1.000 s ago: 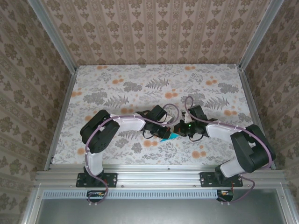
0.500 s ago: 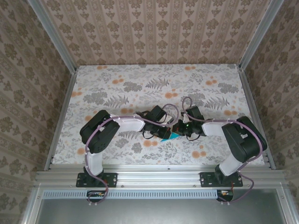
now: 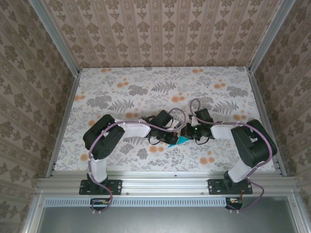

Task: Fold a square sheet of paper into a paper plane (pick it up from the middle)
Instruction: Fold the wing for the fifth time at the center of the table.

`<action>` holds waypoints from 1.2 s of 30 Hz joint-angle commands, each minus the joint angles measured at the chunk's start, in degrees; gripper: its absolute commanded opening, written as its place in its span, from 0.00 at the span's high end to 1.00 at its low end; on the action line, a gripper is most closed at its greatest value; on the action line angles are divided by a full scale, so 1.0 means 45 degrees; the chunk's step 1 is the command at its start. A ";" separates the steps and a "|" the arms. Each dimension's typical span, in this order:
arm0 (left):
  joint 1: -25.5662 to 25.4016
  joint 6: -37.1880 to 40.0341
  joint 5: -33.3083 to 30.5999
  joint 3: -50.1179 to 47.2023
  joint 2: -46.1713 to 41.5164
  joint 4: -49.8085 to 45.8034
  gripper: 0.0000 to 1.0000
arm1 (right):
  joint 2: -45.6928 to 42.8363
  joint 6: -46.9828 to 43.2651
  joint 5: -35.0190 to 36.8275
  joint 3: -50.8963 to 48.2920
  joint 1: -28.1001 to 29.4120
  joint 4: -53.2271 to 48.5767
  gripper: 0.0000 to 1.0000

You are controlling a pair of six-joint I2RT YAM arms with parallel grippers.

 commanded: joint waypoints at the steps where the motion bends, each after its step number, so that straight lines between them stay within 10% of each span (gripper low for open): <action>1: -0.0078 0.0202 -0.1115 -0.0921 0.1052 -0.2333 0.96 | 0.0337 -0.0464 0.1707 0.0312 -0.0610 -0.0810 1.00; 36: -0.0084 0.0379 -0.1168 -0.1390 0.0998 -0.2783 0.96 | 0.2126 -0.0555 0.0703 0.2325 -0.3393 -0.0675 0.99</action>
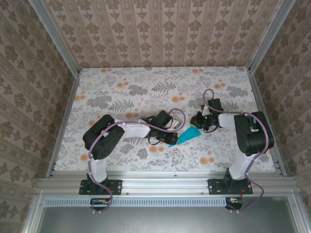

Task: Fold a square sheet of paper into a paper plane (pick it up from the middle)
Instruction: Fold the wing for the fifth time at the center of the table.

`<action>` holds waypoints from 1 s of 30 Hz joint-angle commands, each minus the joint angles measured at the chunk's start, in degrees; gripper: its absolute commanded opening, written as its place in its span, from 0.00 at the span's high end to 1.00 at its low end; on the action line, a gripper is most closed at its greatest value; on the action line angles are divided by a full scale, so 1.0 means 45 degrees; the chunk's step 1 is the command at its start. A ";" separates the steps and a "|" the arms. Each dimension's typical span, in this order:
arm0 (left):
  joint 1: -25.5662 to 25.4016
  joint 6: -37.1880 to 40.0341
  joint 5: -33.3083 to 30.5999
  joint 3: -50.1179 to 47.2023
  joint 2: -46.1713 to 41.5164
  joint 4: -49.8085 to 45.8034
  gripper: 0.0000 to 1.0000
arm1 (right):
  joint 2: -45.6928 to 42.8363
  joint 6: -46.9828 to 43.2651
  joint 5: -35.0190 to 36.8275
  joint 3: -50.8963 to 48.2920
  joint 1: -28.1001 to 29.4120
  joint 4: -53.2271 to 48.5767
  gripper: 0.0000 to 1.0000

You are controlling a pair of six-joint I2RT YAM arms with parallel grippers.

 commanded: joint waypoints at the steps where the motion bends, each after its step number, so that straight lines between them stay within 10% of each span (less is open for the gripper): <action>1: -0.0079 0.0285 -0.1168 -0.1161 0.1016 -0.3017 0.96 | 0.0473 -0.0085 0.1382 0.0377 -0.0422 0.0174 0.99; 22: -0.0149 0.0209 -0.1108 -0.1182 0.0961 -0.2866 0.96 | -0.2401 -0.0633 0.0698 0.0151 -0.0514 -0.1143 0.98; 30: -0.0162 0.0176 -0.0868 -0.1030 0.1149 -0.2549 0.96 | -0.4424 0.1702 0.0273 -0.2812 0.1551 0.0386 0.98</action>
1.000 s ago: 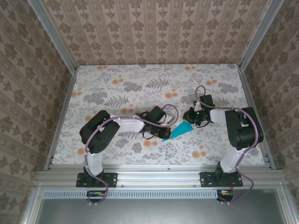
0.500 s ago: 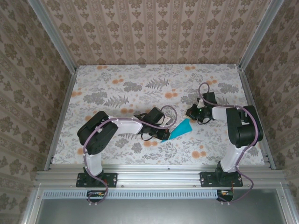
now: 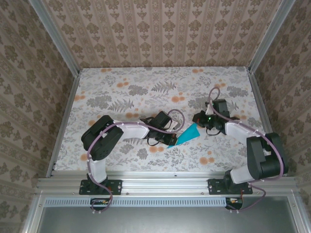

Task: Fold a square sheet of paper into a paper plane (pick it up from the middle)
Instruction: Fold the wing for the fifth time at the center of the table.

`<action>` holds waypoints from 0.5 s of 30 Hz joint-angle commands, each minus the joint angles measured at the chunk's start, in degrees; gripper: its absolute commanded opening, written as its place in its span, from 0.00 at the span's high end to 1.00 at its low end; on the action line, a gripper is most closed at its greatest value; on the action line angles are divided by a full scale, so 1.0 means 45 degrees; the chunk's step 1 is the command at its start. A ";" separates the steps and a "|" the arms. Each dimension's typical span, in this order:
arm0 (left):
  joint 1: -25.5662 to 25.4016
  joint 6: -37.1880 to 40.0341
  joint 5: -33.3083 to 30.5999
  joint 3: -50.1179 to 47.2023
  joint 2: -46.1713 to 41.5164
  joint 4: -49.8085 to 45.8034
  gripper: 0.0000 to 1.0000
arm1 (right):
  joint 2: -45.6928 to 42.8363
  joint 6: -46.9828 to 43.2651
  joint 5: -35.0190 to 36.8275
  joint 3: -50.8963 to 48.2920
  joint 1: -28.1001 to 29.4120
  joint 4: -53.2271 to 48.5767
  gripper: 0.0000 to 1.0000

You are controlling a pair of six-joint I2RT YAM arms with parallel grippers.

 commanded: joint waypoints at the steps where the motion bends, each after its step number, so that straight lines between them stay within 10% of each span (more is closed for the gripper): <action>1: -0.0171 0.0181 -0.0901 -0.0720 0.1368 -0.2638 0.96 | -0.0145 0.1446 -0.0074 -0.1159 0.0940 0.0796 0.99; 15: -0.0168 0.0039 -0.0918 -0.0772 0.1067 -0.2497 0.96 | 0.1917 0.2586 0.0330 -0.1678 0.2674 0.3318 1.00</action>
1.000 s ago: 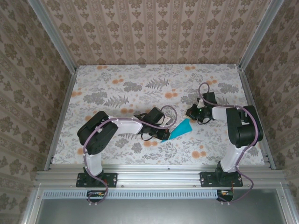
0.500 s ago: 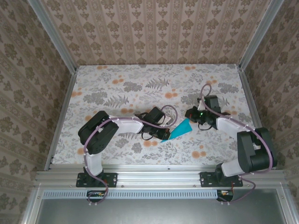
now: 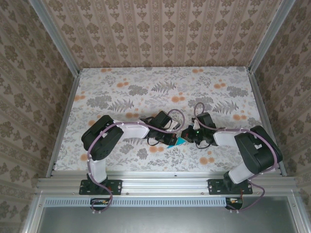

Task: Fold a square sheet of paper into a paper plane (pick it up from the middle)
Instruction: Fold the wing for the fifth time at the center of the table.

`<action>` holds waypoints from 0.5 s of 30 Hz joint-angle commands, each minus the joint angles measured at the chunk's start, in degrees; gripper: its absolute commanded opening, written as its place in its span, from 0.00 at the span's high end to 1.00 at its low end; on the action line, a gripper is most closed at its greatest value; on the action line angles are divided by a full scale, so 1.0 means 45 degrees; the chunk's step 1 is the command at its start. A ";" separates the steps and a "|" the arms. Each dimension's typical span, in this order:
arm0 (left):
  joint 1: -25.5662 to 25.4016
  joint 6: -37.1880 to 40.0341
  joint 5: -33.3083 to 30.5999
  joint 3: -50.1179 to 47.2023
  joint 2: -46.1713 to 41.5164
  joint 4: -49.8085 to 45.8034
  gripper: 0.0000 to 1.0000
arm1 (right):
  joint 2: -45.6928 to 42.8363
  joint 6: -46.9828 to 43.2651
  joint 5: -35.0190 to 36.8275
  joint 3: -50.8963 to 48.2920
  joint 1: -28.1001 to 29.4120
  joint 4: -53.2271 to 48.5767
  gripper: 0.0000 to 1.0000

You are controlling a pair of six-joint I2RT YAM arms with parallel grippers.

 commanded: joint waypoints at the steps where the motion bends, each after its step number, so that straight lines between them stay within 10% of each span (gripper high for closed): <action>1: -0.0181 0.0038 -0.0937 -0.0832 0.1063 -0.2400 0.96 | 0.0488 0.0203 0.0388 -0.0046 0.0140 0.0575 1.00; 15: -0.0532 -0.0014 -0.1663 -0.0983 0.0382 -0.3344 0.96 | 0.1240 -0.1258 0.2665 -0.0323 0.0162 -0.1422 1.00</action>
